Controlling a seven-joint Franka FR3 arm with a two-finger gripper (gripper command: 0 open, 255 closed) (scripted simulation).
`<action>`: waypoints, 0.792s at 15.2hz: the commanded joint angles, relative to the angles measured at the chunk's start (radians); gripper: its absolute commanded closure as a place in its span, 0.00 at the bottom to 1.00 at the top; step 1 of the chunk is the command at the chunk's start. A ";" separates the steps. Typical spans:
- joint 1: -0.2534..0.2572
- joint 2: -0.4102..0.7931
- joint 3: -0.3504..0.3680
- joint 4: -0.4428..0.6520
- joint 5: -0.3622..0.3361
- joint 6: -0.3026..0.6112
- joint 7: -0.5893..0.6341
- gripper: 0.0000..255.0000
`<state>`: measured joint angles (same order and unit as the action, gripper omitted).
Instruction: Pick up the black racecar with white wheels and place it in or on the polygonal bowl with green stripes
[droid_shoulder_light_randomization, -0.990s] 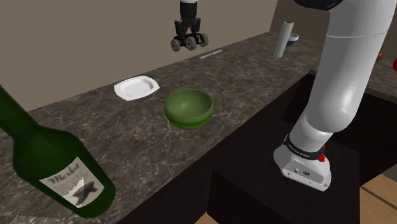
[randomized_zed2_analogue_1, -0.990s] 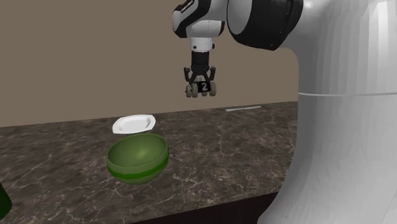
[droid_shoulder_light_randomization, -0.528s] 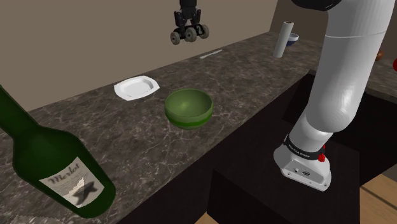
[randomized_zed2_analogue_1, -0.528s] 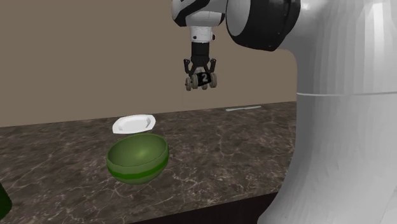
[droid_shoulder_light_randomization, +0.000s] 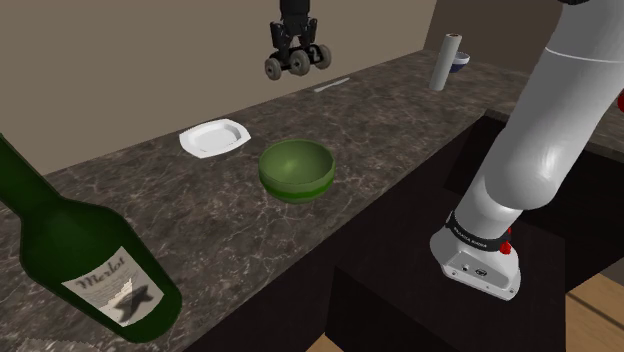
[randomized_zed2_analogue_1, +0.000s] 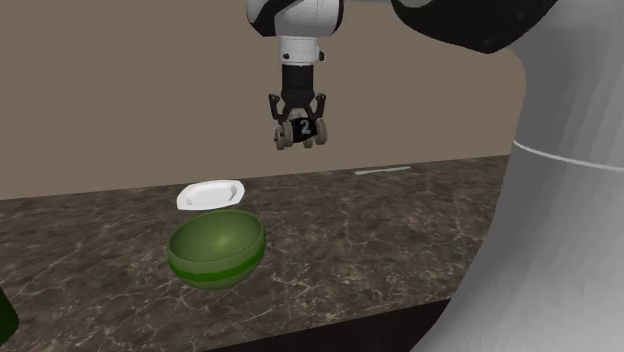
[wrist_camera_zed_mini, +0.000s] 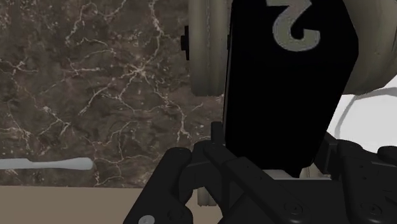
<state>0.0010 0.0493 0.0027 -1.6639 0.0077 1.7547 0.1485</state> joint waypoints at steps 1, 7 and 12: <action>0.017 -0.071 0.015 -0.089 -0.002 0.019 0.033 1.00; 0.069 -0.219 0.076 -0.257 0.007 0.040 0.143 1.00; 0.112 -0.321 0.136 -0.361 0.027 0.043 0.239 1.00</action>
<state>0.1038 -0.2540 0.1256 -2.0084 0.0302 1.7983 0.3654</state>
